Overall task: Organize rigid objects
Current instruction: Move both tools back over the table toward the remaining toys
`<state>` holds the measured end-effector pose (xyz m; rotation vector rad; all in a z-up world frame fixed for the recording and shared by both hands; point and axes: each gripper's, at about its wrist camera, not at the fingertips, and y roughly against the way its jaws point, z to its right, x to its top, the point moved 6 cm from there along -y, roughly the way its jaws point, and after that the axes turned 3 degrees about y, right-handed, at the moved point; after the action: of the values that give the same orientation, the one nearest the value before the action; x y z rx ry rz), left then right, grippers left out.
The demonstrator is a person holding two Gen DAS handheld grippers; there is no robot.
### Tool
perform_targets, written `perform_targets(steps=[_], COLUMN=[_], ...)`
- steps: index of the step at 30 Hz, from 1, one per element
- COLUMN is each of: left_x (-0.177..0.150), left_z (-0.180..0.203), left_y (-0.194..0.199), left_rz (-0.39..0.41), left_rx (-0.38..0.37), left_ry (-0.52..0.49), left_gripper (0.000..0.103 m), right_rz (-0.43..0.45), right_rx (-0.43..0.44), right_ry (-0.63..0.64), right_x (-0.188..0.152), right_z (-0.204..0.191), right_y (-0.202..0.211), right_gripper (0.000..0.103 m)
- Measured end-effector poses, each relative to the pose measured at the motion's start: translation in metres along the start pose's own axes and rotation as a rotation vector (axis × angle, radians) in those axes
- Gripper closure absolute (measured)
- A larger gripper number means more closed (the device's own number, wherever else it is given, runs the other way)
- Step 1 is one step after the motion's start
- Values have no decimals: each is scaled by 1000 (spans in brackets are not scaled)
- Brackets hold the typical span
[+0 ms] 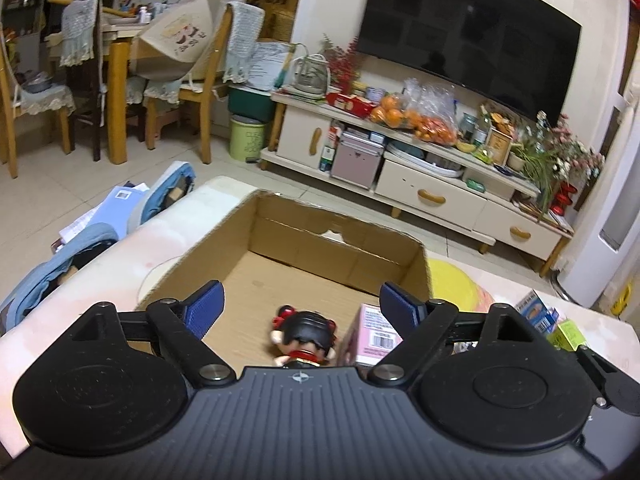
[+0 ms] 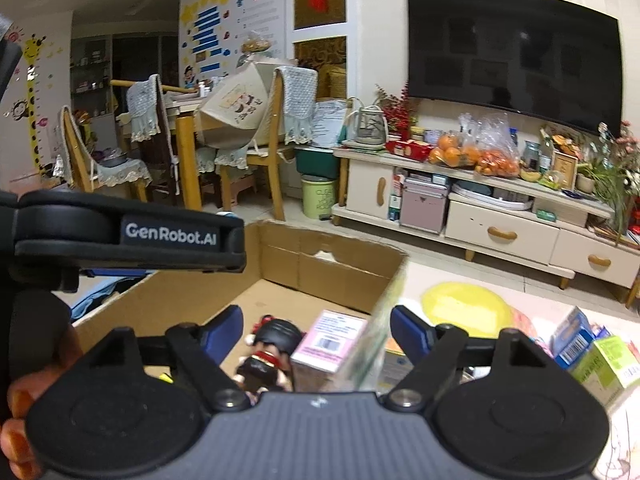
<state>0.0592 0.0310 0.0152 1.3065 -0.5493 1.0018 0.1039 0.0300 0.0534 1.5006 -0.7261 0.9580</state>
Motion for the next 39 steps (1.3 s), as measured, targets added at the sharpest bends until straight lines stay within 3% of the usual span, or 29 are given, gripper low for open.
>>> perform_targets(steps=[8,39], left_x=[-6,-24], left_z=[9,21], left_y=[-5,-17], left_rz=[-19,-73], left_rx=[-33,-97], left_ry=[-63,-282], left_gripper=[0,0], right_rz=[10,-1], right_rx=[-47,-208], right_ry=[-56,-182], right_x=[-11,-72], right_z=[26,142], right_y=[13,51], right_gripper=[13,11])
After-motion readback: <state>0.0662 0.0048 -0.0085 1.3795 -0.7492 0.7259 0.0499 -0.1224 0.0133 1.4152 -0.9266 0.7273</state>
